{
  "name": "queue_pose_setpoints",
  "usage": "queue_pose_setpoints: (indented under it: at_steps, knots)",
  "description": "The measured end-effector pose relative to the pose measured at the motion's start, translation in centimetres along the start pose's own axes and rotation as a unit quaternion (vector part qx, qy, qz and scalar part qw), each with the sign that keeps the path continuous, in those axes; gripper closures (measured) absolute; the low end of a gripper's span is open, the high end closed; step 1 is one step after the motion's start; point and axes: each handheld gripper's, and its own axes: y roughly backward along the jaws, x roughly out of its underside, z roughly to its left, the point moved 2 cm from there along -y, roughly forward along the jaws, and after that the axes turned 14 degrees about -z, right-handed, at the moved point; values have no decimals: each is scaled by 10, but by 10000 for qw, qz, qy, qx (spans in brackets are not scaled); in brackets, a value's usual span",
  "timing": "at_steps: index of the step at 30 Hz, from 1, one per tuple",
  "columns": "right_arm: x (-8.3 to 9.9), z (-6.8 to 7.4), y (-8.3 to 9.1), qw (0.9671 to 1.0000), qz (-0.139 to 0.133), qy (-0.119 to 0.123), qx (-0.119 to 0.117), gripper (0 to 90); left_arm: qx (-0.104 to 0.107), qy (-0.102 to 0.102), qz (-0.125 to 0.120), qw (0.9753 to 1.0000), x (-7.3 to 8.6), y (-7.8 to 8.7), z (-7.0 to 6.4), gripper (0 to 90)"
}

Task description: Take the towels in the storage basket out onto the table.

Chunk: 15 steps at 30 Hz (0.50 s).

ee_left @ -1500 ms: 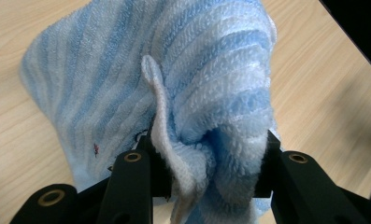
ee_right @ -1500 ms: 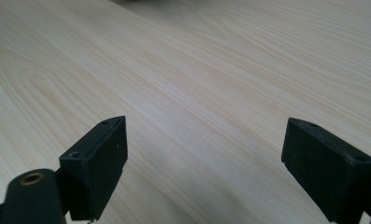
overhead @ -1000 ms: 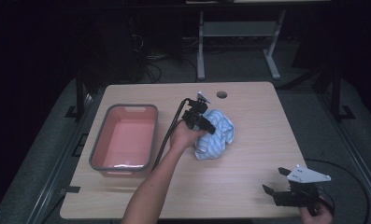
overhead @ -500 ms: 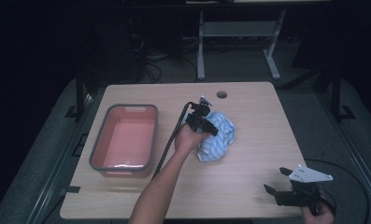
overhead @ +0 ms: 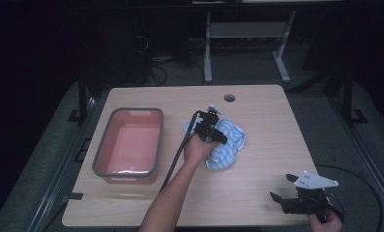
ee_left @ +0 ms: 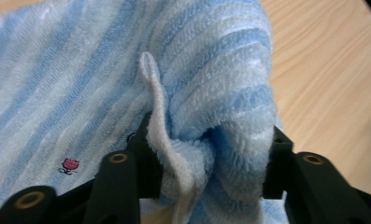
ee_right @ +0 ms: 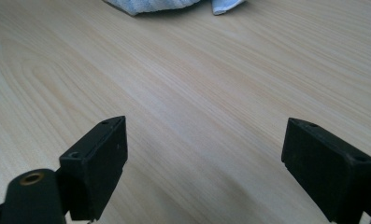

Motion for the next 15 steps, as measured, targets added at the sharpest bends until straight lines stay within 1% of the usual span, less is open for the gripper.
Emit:
queue_pose_setpoints:
  at_steps: [1,5,8,12,15]
  knots:
    - [0,0,0,10000,26,-41,9,138,-1,-8,-6,10000,0,0,0,508]
    - [0,0,-1,10000,32,-45,36,138,-26,38,-52,10000,2,-1,-2,480]
    - [0,0,-1,10000,27,-53,53,138,1,93,-101,9999,3,-1,-2,458]
    - [0,0,-1,10000,25,-38,68,138,36,70,-101,9999,2,1,-3,431]
    - [1,-1,-1,9999,38,-56,90,138,57,149,-159,9997,1,3,-3,397]
